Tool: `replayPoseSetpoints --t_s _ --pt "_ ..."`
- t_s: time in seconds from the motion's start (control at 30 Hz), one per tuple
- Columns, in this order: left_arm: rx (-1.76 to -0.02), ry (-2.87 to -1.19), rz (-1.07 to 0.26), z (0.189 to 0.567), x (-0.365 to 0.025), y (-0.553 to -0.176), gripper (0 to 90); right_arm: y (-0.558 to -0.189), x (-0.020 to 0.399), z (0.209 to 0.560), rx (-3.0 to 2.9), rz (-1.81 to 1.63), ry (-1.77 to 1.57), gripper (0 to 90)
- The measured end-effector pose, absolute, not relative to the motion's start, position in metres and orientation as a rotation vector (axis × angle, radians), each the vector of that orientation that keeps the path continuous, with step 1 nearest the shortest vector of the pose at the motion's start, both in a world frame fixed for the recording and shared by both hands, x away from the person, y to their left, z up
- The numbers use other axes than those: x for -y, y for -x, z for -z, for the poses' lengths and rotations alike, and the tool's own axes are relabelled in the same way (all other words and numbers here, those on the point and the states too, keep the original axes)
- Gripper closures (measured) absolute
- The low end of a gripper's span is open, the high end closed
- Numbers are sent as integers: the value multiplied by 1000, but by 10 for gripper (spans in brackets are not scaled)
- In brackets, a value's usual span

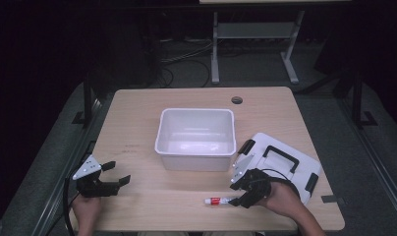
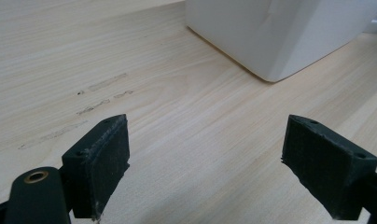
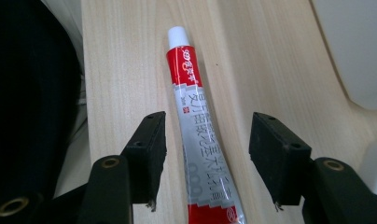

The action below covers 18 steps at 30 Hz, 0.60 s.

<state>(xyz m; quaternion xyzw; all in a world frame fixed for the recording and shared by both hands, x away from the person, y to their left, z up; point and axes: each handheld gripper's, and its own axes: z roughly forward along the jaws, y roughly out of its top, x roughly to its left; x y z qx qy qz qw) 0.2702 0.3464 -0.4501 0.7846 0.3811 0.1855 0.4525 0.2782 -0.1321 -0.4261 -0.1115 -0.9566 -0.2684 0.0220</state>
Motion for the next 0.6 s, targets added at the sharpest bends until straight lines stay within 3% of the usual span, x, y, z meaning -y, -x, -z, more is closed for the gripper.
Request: replayPoseSetpoints --t_s 0.6 --pt "-948 -1931 -459 450 -349 -270 143 -278 107 442 2982 715 220 520"
